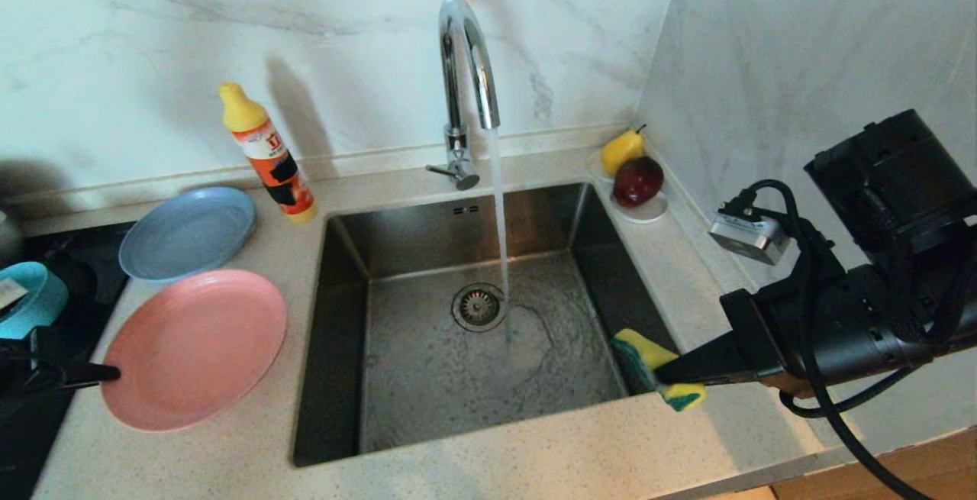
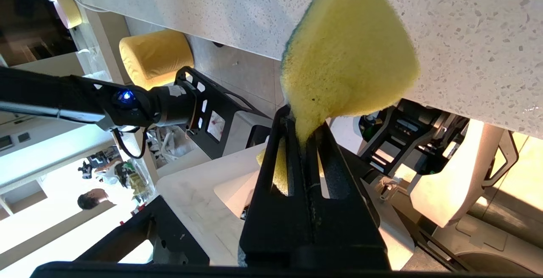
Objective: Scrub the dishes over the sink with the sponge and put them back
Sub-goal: Wash the plate
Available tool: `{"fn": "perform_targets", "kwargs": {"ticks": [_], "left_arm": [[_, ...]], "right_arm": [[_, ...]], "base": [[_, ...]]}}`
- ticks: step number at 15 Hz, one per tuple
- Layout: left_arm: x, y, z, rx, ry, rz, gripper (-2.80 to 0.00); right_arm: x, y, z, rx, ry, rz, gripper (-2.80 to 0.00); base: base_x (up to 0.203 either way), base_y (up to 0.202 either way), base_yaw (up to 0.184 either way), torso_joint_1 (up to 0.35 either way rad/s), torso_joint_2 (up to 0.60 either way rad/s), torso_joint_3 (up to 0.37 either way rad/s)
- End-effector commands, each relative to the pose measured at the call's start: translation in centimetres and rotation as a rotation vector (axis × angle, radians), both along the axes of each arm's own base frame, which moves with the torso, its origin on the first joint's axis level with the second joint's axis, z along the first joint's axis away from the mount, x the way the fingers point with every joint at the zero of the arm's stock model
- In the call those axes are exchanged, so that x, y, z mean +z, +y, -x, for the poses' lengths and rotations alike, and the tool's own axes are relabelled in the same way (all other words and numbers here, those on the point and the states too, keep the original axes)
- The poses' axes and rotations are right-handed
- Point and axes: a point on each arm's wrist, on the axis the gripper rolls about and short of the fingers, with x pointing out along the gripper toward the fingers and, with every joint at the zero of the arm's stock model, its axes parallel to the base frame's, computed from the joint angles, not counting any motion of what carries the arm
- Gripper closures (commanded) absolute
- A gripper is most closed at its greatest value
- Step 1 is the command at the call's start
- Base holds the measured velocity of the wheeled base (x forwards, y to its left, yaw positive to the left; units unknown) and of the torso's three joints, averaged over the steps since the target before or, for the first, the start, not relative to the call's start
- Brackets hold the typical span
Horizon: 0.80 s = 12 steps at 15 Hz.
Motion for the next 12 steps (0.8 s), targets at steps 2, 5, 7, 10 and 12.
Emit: {"fn": "perform_targets", "kwargs": {"ticks": [2, 5, 7, 10, 12], "left_arm": [[4.3, -2.3, 2.3, -0.024, -0.103, -0.046, 0.0], [6.2, -4.2, 3.7, -0.054, -0.145, -0.052, 0.0], [7.4, -6.1, 3.9, -0.109, -0.172, -0.065, 0.0], [8.5, -9.3, 3.1, -0.222, -0.189, -0.057, 0.0], [9.0, -11.5, 1.7, -0.263, -0.158, -0.063, 0.0]], "right_arm": [[0.2, -0.1, 0.2, 0.001, -0.001, -0.005, 0.0], [0.2, -0.1, 0.2, 0.0, 0.0, -0.005, 0.0], [0.1, -0.1, 0.1, 0.001, 0.002, -0.003, 0.0], [0.1, 0.0, 0.0, 0.001, -0.001, -0.003, 0.0], [0.2, -0.1, 0.1, 0.001, -0.004, -0.006, 0.0]], "base": [[0.0, 0.0, 0.0, 0.0, 0.0, 0.0], [0.0, 0.0, 0.0, 0.0, 0.0, 0.0], [0.0, 0.0, 0.0, 0.0, 0.0, 0.0], [0.0, 0.0, 0.0, 0.0, 0.0, 0.0], [0.0, 0.0, 0.0, 0.0, 0.0, 0.0]]}}
